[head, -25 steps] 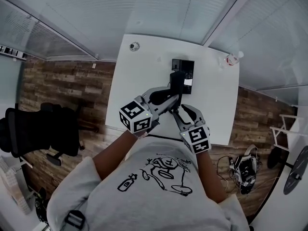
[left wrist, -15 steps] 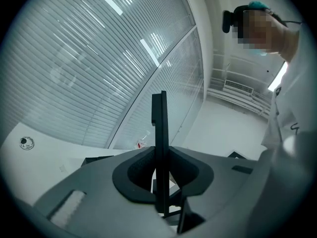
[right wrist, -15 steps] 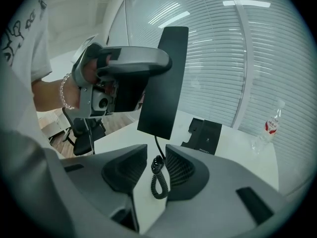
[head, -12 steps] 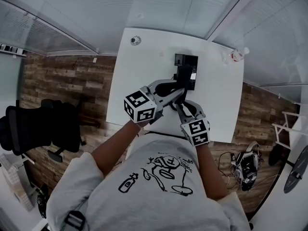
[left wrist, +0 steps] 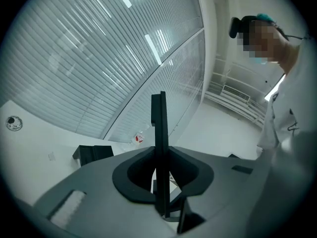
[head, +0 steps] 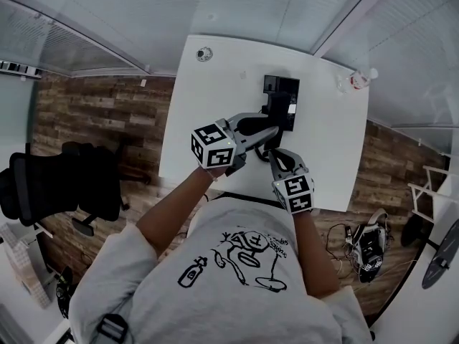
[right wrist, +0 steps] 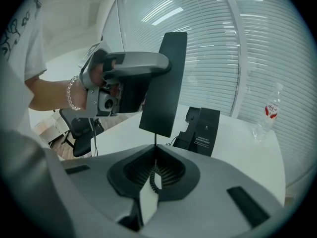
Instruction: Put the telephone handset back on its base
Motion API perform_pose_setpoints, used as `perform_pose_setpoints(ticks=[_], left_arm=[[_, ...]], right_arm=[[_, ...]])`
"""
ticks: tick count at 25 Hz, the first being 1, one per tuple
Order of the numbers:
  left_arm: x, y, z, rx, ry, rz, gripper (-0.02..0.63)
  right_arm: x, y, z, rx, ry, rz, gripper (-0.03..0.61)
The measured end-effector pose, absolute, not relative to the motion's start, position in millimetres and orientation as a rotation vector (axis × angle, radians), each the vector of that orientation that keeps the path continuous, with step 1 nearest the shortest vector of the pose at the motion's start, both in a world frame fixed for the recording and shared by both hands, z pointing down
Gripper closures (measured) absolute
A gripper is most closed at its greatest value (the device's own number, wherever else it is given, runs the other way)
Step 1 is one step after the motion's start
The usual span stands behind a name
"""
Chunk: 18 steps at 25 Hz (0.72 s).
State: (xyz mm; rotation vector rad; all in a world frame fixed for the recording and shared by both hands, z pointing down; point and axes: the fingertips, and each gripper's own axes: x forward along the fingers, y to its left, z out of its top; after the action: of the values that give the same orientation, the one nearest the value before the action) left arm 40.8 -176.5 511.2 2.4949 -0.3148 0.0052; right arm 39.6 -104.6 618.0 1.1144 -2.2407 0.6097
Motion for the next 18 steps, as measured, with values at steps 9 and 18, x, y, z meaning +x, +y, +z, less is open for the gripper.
perform_pose_setpoints(ticks=[9,18], left_arm=[[47.2,-176.2,533.2,2.455,-0.207,0.0,0.54],[43.9,-190.5,564.3,2.388,-0.211,-0.003,0.538]], right_arm=[[40.5,-103.6,638.9,1.119,-2.245,0.691,0.566],[37.8,-106.1,658.5,1.094,-2.214,0.732,0.574]])
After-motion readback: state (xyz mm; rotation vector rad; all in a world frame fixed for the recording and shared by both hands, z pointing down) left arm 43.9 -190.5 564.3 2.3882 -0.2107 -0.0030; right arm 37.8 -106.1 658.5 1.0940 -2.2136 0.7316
